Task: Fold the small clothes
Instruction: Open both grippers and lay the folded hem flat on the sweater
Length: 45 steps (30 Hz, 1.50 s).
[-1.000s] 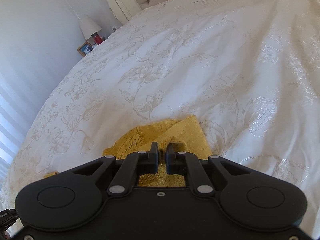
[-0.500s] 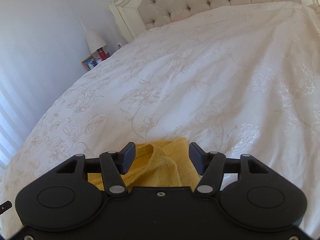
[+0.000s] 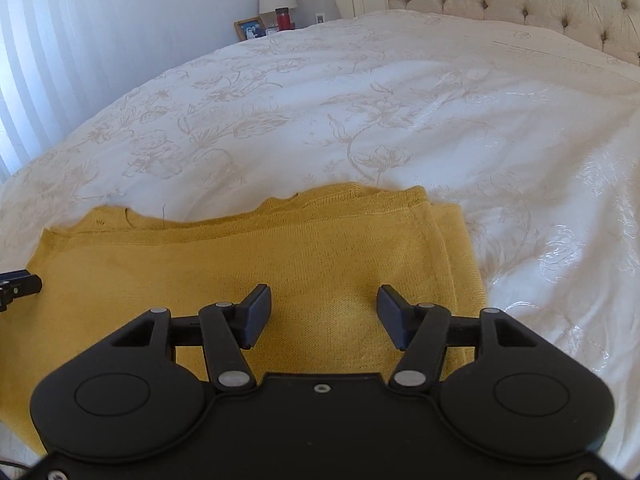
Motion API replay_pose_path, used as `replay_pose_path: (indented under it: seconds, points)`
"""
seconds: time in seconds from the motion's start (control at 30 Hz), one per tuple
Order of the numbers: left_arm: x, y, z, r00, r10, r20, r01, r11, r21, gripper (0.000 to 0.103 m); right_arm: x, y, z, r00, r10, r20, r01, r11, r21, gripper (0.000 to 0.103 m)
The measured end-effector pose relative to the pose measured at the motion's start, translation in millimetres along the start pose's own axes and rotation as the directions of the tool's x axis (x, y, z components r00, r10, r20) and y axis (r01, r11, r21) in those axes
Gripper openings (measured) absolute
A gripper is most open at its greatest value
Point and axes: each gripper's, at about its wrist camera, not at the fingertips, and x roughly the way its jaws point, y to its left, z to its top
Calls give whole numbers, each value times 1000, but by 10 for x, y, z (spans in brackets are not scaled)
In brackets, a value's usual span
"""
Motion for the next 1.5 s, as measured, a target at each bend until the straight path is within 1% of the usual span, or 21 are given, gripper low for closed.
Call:
replay_pose_path:
  seconds: [0.07, 0.13, 0.23, 0.3, 0.37, 0.43, 0.5, 0.57, 0.63, 0.7, 0.77, 0.93, 1.07, 1.13, 1.2, 1.27, 1.37, 1.5]
  points:
    - [127, 69, 43, 1000, 9, -22, -10, 999, -46, 29, 87, -12, 31, 1000, -11, -8, 11, 1000, 1, 64]
    - [223, 115, 79, 999, 2, -37, -5, 997, -72, 30, 169, -35, 76, 1000, -24, -17, 24, 1000, 8, 64]
    - [303, 112, 116, 999, 20, -43, -22, 998, -65, 31, 276, -96, 118, 998, -47, -32, 49, 998, 36, 65]
    - [319, 71, 131, 998, 39, -43, -41, 998, -42, 31, 309, -143, 124, 998, -48, -30, 50, 997, 58, 65]
    - [313, 25, 141, 997, 56, -46, -57, 998, -13, 31, 311, -155, 122, 999, -45, -30, 47, 997, 57, 67]
    - [266, -7, 165, 996, 66, -52, -66, 998, 2, 31, 279, -157, 128, 999, -38, -29, 39, 998, 47, 67]
    - [149, -23, 187, 997, 63, -52, -63, 998, -15, 31, 186, -180, 133, 1000, -20, -17, 21, 998, 55, 67]
    - [-7, -56, 180, 998, 43, -52, -45, 998, -38, 31, 30, -223, 130, 1000, 0, 8, -1, 997, 82, 68]
    - [-182, -122, 131, 999, 15, -47, -17, 999, -42, 32, -124, -259, 98, 999, 15, 31, -18, 995, 103, 69]
    - [-349, -224, 44, 999, -10, -42, 9, 1000, -17, 32, -309, -295, 34, 999, 29, 45, -35, 992, 121, 69]
    - [-483, -341, -72, 999, -20, -48, 20, 1000, 16, 33, -457, -317, -57, 998, 39, 46, -45, 991, 129, 69]
    - [-729, -636, -457, 994, -66, -84, 72, 995, 73, 33, -695, -330, -343, 1000, 23, 6, -24, 991, 129, 69]
    - [-785, -777, -725, 992, -60, -110, 71, 993, 94, 34, -796, -283, -635, 999, 4, -36, -1, 996, 84, 69]
    - [-773, -806, -811, 992, -42, -115, 54, 993, 103, 35, -816, -270, -759, 999, -10, -50, 13, 998, 66, 70]
    - [-792, -801, -846, 994, -30, -106, 41, 994, 97, 35, -840, -278, -874, 998, -22, -57, 25, 998, 57, 70]
    - [-814, -780, -850, 994, -33, -108, 42, 995, 89, 35, -884, -302, -950, 998, -29, -49, 32, 997, 68, 71]
    - [-839, -739, -828, 991, -35, -129, 44, 997, 67, 35, -925, -371, -1003, 999, -8, -41, 13, 994, 112, 73]
    - [-940, -638, -775, 989, -44, -144, 41, 999, -22, 35, -960, -438, -1021, 1000, 23, -13, -20, 989, 149, 73]
